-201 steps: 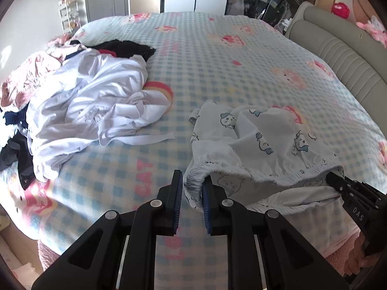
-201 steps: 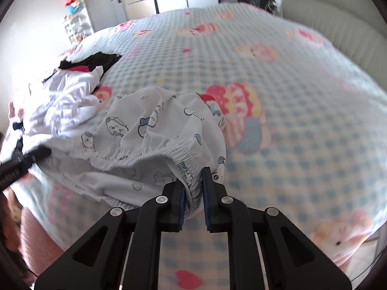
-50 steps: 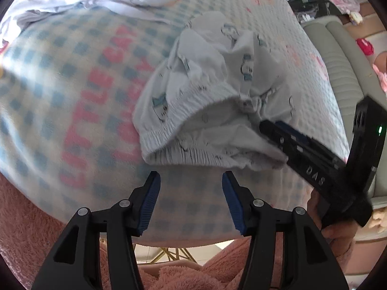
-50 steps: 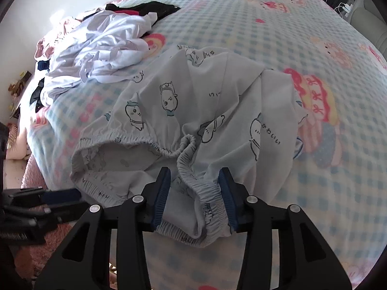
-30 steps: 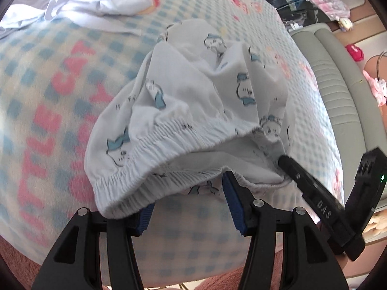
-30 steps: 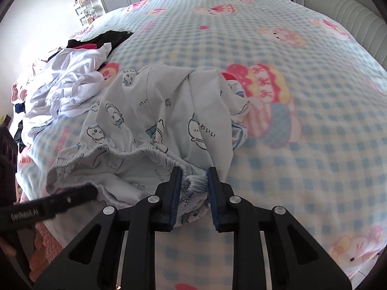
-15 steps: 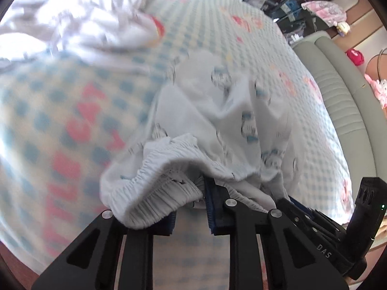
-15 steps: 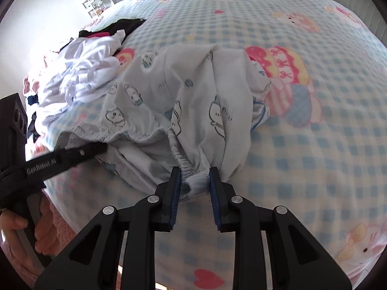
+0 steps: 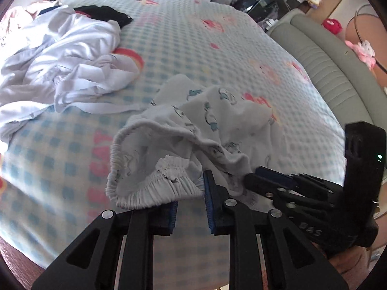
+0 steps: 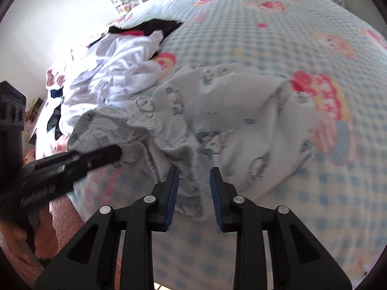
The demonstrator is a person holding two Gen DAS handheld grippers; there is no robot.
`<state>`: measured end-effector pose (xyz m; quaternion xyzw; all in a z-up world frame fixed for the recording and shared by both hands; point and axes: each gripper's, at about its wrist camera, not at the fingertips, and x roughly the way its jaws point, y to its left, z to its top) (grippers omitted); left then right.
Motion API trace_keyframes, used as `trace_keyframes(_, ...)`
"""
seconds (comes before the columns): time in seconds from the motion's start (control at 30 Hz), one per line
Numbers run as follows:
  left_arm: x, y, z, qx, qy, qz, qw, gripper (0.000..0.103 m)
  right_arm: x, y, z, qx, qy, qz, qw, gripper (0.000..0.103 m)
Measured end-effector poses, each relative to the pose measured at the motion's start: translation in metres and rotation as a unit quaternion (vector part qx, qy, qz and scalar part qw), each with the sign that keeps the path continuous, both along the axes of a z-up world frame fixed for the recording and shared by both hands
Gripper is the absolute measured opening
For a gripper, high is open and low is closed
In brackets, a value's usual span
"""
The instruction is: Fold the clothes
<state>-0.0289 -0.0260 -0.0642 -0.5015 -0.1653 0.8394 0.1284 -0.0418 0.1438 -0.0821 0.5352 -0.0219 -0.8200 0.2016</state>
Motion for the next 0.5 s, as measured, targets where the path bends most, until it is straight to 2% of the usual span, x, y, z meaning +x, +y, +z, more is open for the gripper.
trace_keyframes(0.03, 0.003, 0.0, -0.003, 0.005, -0.005, 0.003, 1.0, 0.021, -0.002, -0.006, -0.008, 0.012, -0.008, 0.006, 1.0, 0.045)
trace_keyframes(0.17, 0.01, 0.0, -0.013, 0.004, -0.026, 0.012, 0.9996, 0.021, -0.008, -0.021, -0.036, 0.061, -0.018, 0.029, 0.998, 0.045)
trace_keyframes(0.23, 0.013, 0.002, -0.016, -0.004, -0.031, 0.009, 0.9995, 0.022, -0.008, -0.023, -0.042, 0.069, -0.014, 0.036, 0.997, 0.043)
trace_keyframes(0.27, 0.014, 0.002, -0.016, -0.006, -0.033, 0.008, 0.9994, 0.022, -0.007, -0.022, -0.042, 0.073, -0.01, 0.034, 0.997, 0.038)
trace_keyframes(0.3, 0.015, 0.002, -0.016, -0.008, -0.034, 0.007, 0.9994, 0.022, -0.006, -0.019, -0.041, 0.076, -0.005, 0.025, 0.997, 0.023)
trace_keyframes(0.33, 0.016, 0.003, -0.015, -0.01, -0.034, 0.007, 0.9994, 0.022, -0.006, -0.014, -0.037, 0.074, -0.001, 0.015, 0.997, 0.017)
trace_keyframes(0.43, 0.016, 0.009, -0.012, -0.02, -0.025, 0.002, 0.9995, 0.022, -0.005, 0.002, -0.028, 0.069, 0.011, -0.016, 0.997, 0.006)
trace_keyframes(0.5, 0.015, 0.014, -0.009, -0.026, -0.018, -0.003, 0.9995, 0.022, -0.003, 0.012, -0.02, 0.065, 0.022, -0.037, 0.997, 0.006)
